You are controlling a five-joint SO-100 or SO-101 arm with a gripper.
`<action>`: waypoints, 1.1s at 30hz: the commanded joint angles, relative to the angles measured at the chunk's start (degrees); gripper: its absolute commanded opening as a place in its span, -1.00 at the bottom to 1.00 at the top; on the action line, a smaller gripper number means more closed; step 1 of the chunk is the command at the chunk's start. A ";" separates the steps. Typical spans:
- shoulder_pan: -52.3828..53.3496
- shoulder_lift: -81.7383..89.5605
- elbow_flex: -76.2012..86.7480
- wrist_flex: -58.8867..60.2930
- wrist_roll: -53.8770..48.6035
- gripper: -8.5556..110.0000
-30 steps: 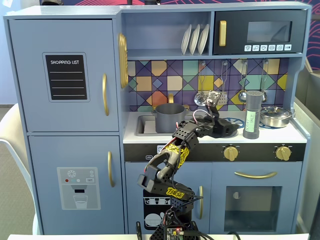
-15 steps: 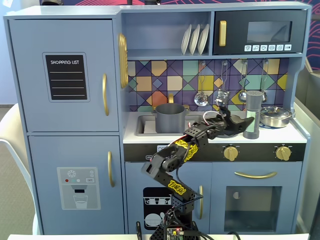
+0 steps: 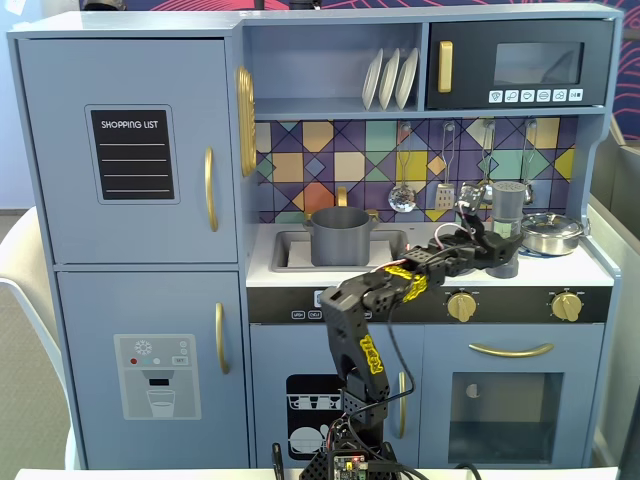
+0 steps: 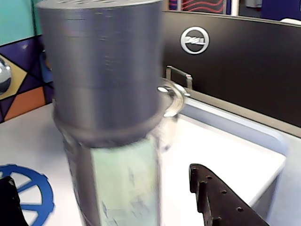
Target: Put salt in the gray recipient
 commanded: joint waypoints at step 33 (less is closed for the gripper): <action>-36.47 19.95 -18.46 27.95 86.57 -0.86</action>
